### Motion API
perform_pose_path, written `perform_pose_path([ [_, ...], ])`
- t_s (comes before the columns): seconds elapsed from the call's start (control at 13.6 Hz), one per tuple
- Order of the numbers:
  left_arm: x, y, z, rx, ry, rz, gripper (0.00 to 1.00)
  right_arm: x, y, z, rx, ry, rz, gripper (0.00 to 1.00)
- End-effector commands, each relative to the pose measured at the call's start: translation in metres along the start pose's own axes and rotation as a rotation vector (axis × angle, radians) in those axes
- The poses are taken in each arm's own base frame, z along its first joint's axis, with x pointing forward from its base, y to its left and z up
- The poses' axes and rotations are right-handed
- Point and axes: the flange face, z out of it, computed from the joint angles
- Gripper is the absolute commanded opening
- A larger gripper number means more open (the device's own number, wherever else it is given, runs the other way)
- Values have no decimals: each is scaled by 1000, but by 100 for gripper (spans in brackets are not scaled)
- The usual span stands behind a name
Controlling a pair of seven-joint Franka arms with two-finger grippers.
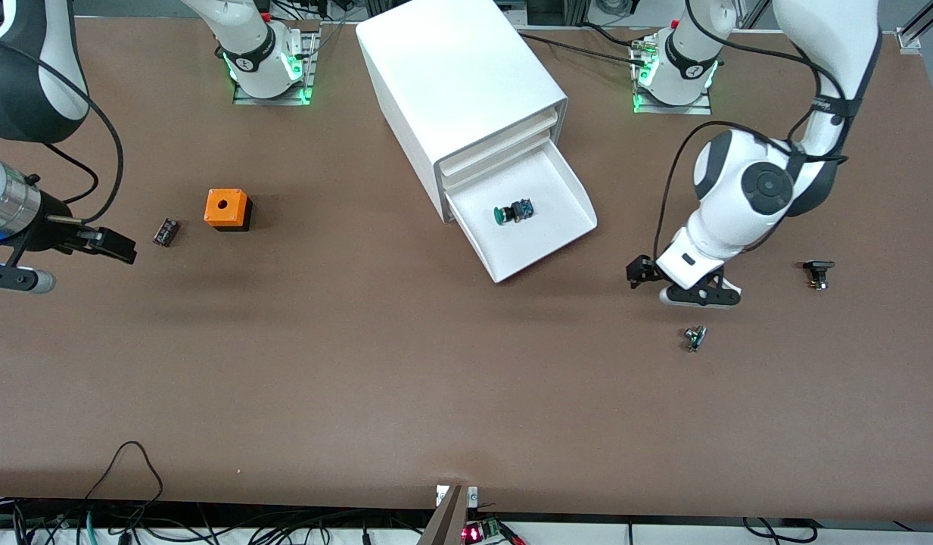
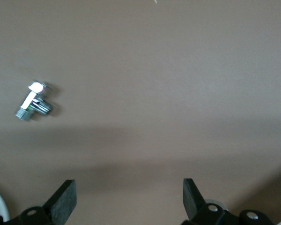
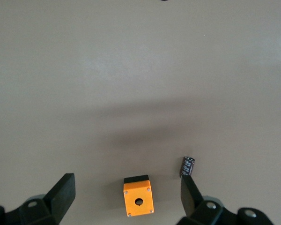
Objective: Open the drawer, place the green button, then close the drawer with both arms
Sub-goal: 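Push the open drawer shut into the cabinet with the left gripper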
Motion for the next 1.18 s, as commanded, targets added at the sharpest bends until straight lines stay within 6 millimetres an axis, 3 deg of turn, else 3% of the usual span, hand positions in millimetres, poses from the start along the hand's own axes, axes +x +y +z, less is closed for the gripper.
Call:
perform_pose_path([
  [0.0,-15,31,8,10,-11,-41,100,-48,9,-18,21,6,-23,100],
  [0.22,-34,61,29,12,-54,11,100,-59,17,-26,23,10,-36,100],
  [0.44,-39,71,45,4,-58,29,100,-70,32,-23,32,4,-62,100],
  [0.66,-45,85,73,-14,-48,52,100,-76,29,-29,40,24,-65,100],
  [1.1,-71,110,80,-1,-98,119,100,-65,16,-30,36,16,-68,100],
])
